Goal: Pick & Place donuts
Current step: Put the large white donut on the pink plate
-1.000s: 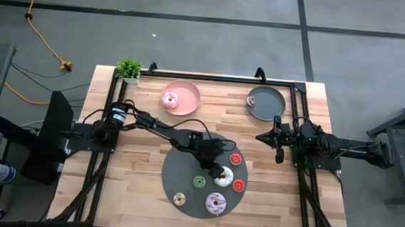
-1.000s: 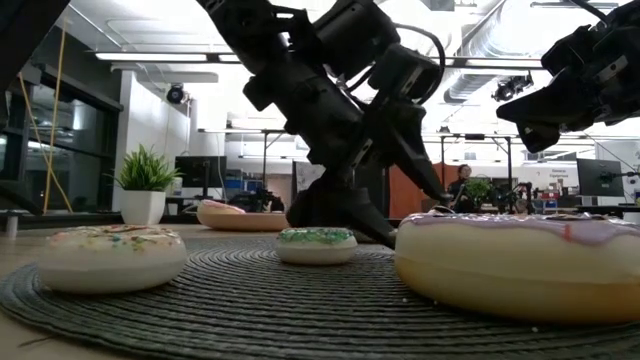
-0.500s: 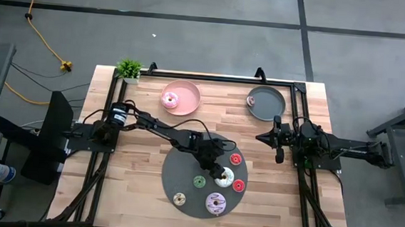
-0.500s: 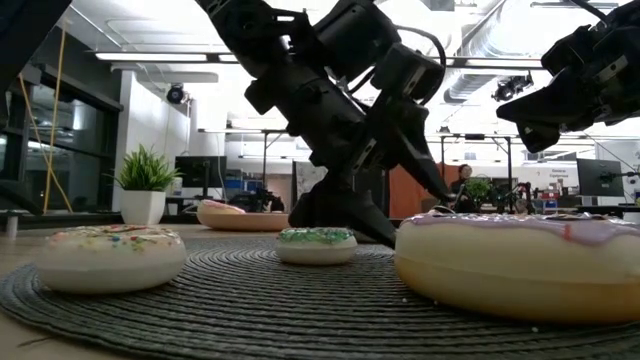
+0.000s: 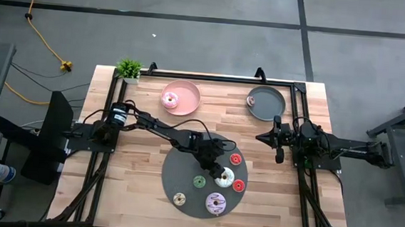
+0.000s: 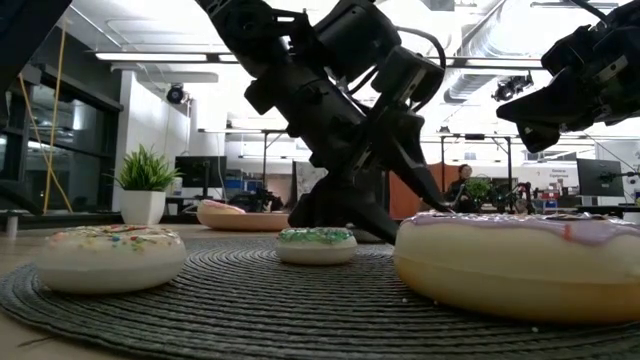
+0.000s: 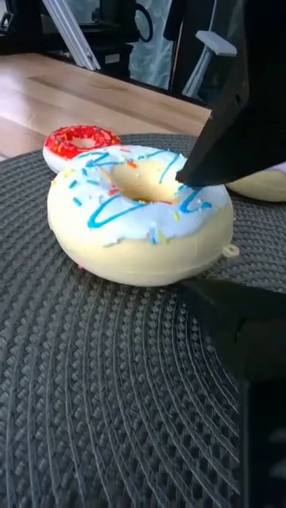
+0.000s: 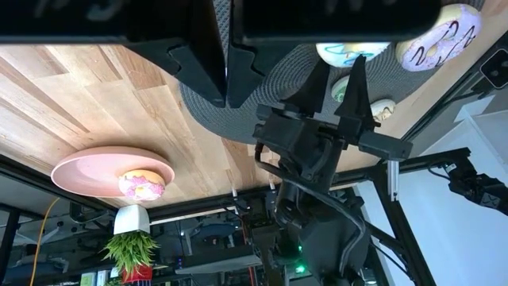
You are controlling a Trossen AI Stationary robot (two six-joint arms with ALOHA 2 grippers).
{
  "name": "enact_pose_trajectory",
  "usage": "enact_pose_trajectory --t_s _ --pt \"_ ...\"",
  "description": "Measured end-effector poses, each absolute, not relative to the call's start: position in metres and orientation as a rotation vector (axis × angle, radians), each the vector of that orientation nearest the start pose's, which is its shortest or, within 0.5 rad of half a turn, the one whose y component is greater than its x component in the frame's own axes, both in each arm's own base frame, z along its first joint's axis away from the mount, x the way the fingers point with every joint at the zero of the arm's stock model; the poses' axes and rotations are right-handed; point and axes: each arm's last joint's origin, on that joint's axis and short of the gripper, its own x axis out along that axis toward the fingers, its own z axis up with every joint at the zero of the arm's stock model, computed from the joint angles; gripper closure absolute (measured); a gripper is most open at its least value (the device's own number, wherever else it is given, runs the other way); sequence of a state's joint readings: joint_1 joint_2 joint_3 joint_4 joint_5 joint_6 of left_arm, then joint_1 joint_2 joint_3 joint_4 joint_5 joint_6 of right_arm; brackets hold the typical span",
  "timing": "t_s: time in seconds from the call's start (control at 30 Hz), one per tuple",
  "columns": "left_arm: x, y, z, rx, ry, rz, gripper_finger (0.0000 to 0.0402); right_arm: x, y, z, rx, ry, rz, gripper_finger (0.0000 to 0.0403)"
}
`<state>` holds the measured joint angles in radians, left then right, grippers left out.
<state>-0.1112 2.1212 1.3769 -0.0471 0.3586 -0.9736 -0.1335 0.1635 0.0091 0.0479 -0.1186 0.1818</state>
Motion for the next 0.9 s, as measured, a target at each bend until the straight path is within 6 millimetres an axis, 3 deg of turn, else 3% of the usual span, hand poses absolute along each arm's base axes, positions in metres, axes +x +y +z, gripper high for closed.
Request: enact_pose_trajectory --t_s 0.57,0.9 --pt "0.4413 -0.0592 0.1391 -0.976 0.95 -0.022 0.0362 0.1063 -0.0108 0.1579 0.195 0.104 -0.025 0.0395" --pt "0.441 -0.0591 0.1424 -0.976 0.942 -0.025 0.0389 0.1063 -0.0108 0.1579 0.195 0.104 -0.024 0.0395"
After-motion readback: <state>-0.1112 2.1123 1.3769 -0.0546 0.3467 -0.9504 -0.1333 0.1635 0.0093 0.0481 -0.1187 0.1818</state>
